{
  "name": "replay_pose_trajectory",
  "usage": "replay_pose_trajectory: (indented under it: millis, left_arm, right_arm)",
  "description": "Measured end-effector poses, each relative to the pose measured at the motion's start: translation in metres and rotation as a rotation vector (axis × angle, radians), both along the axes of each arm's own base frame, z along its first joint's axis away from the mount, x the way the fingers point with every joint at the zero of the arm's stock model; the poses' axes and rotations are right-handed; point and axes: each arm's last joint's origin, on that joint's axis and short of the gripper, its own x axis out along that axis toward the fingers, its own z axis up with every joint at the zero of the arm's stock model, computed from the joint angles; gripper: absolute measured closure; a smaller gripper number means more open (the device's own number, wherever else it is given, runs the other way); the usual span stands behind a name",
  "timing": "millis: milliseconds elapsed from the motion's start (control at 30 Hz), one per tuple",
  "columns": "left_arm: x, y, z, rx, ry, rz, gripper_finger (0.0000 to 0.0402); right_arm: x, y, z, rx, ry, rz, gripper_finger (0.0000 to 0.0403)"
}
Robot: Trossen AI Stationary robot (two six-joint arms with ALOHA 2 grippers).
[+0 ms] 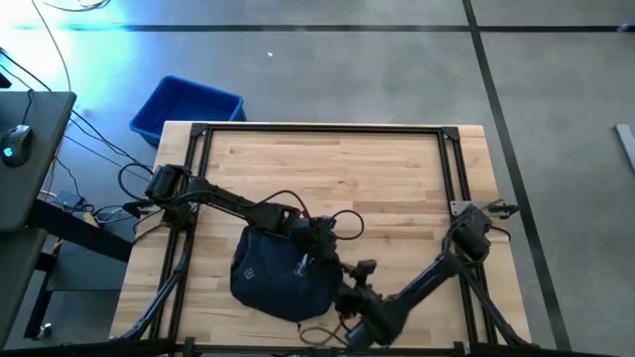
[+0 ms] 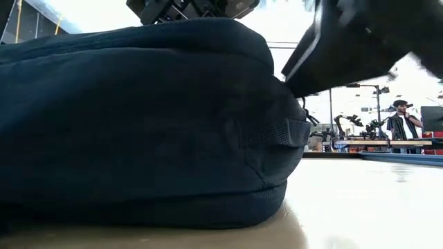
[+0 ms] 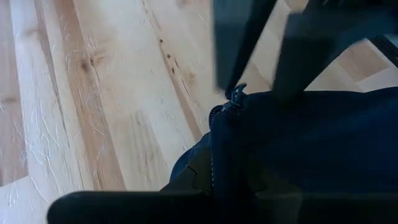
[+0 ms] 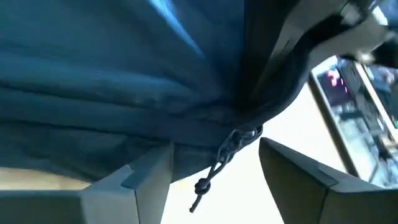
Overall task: Unpack backpack
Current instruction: Open the bag pack
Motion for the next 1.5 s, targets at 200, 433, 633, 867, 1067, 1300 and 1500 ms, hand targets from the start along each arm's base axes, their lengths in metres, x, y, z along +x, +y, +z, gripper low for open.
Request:
replay_pose_trajectory:
  millis: [200,433,633,867,1067,1300,1500]
  left_arm:
    - [0.000,0.001,0.000,-0.001,0.007,0.019,0.0401]
    - [0.000,0.001,0.000,0.021,0.002,0.069,0.0401]
    - [0.003,0.014,0.000,0.076,-0.022,0.236,0.0401]
    - [0.007,0.036,0.002,0.090,-0.046,0.448,0.0401]
    - [0.011,0.048,0.005,0.129,-0.131,0.611,0.0401]
    - [0.002,0.057,0.006,0.319,-0.099,0.709,0.0399]
    - [-0.022,0.034,0.036,0.321,-0.061,0.563,0.0357]
  right_arm:
    - [0.005,-0.008,-0.004,0.010,0.022,-0.034,0.0293]
    - [0.000,-0.003,-0.004,0.012,0.034,-0.021,0.0398]
    - [-0.007,0.014,-0.006,0.085,0.085,0.049,0.0402]
    - [-0.005,0.042,-0.005,0.120,0.042,0.234,0.0402]
    - [0.012,0.039,-0.003,0.167,-0.007,0.269,0.0402]
    - [0.020,0.048,0.002,0.238,-0.089,0.314,0.0402]
    - [0.014,0.044,0.006,0.176,-0.103,0.265,0.0402]
